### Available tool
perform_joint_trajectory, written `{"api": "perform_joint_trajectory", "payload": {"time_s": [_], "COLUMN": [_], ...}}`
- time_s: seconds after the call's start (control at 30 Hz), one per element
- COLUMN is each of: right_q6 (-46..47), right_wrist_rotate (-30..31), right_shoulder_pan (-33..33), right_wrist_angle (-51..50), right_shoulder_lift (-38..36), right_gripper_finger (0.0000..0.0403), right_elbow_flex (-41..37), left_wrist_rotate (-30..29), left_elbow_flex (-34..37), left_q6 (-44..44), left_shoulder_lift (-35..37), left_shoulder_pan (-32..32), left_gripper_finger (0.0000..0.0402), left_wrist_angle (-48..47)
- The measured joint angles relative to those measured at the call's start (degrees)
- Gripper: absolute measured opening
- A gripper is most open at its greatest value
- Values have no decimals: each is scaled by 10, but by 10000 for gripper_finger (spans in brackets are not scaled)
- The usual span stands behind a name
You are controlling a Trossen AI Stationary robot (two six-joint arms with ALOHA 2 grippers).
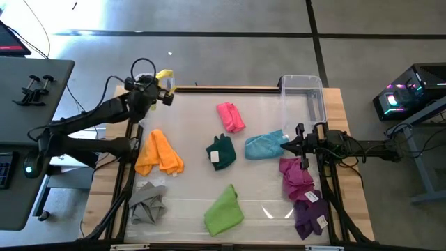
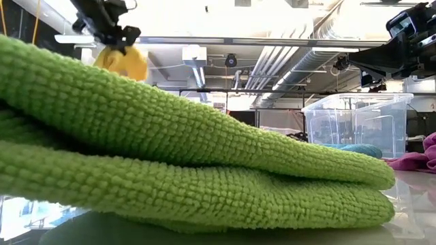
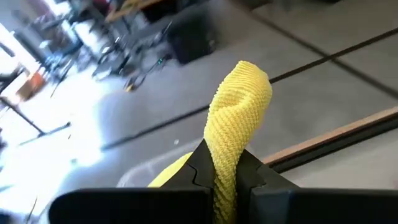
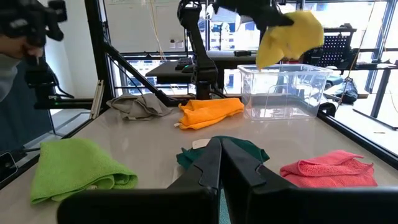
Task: Sort towels by color in basket
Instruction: Put the yellow towel into the left transparent bin, then put the dark green towel into the right transparent bin
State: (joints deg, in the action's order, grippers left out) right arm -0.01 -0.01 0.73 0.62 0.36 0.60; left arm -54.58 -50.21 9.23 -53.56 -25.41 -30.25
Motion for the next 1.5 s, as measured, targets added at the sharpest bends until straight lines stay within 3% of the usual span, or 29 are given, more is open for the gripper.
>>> {"api": "perform_joint_trajectory", "payload": {"time_s": [0.1, 0.2, 0.33, 0.5, 0.87, 1.0, 1.17, 1.33, 1.5], "right_q6": [0, 0, 0, 0, 0, 0, 0, 0, 0], "right_wrist_rotate": [0, 0, 0, 0, 0, 0, 0, 0, 0], "right_shoulder_pan": [0, 0, 0, 0, 0, 0, 0, 0, 0], "right_wrist_angle": [0, 0, 0, 0, 0, 0, 0, 0, 0], "right_shoulder_lift": [0, 0, 0, 0, 0, 0, 0, 0, 0], "right_gripper_finger": [0, 0, 0, 0, 0, 0, 0, 0, 0], "right_elbow_flex": [0, 0, 0, 0, 0, 0, 0, 0, 0], "left_wrist_rotate": [9, 63, 69, 76, 88, 141, 153, 266, 420], "left_elbow_flex": [26, 41, 58, 63, 63, 58, 26, -39, -50], "left_q6": [38, 91, 155, 143, 133, 82, 64, 55, -19], "left_shoulder_lift": [-4, -6, -5, -7, -14, -14, -13, -11, -14], "left_shoulder_pan": [-30, -55, -71, -83, -83, -83, -81, -54, -1], "left_gripper_finger": [5, 6, 7, 32, 138, 154, 156, 156, 156], "left_wrist_angle": [-3, -32, -34, -62, -69, -60, -67, -39, 75]}}
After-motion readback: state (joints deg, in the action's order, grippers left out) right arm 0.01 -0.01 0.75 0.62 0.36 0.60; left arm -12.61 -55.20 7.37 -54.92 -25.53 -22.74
